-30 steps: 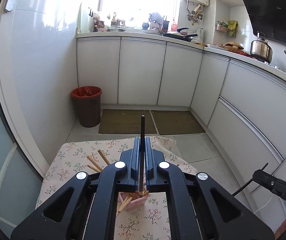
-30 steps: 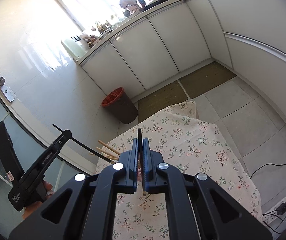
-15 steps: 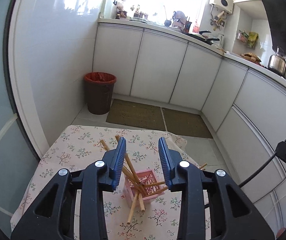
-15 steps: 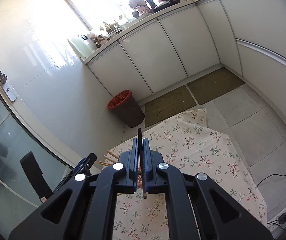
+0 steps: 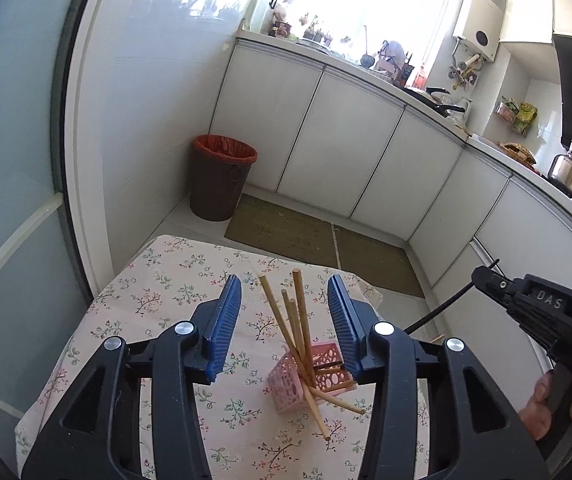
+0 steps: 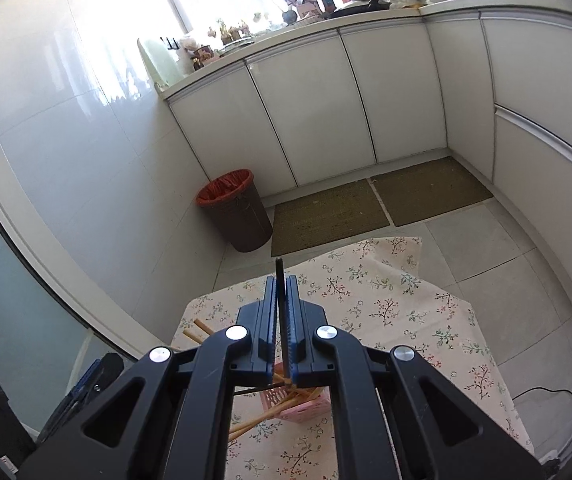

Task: Organize utensils
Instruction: 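Open the left tool over the pink cup while the right tool opens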

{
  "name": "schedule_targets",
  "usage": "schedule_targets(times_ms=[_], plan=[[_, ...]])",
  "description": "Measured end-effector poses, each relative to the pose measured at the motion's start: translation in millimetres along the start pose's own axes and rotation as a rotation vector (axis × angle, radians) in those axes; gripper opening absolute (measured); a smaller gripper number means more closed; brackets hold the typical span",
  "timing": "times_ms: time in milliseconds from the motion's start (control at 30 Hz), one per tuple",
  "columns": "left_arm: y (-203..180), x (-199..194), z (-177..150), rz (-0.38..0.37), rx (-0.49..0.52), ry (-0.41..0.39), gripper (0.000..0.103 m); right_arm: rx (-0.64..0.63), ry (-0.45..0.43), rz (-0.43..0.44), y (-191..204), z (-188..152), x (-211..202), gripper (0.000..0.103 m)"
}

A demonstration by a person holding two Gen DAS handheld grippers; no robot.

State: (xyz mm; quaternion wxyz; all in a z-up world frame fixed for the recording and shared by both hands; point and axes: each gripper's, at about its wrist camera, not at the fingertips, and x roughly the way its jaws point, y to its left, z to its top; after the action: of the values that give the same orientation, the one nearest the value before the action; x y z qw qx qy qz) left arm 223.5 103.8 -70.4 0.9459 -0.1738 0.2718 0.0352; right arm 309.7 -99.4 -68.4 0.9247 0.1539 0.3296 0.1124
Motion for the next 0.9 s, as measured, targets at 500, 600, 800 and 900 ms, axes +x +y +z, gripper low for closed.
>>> schedule_targets(times_ms=[500, 600, 800, 900], plan=[[-38, -41, -15, 0.111, 0.182, -0.078, 0.054, -0.091, 0.005, -0.080, -5, -40, -42, 0.008], [-51, -53, -22, 0.125, 0.222, -0.084, 0.073, -0.085, -0.001, -0.090, -13, -50, -62, 0.009], [-70, -79, -38, 0.140, 0.270, -0.113, 0.092, -0.084, -0.035, -0.102, -25, -76, -104, 0.039], [-73, -90, -50, 0.160, 0.287, -0.121, 0.096, -0.083, -0.070, -0.120, -30, -86, -127, 0.045]])
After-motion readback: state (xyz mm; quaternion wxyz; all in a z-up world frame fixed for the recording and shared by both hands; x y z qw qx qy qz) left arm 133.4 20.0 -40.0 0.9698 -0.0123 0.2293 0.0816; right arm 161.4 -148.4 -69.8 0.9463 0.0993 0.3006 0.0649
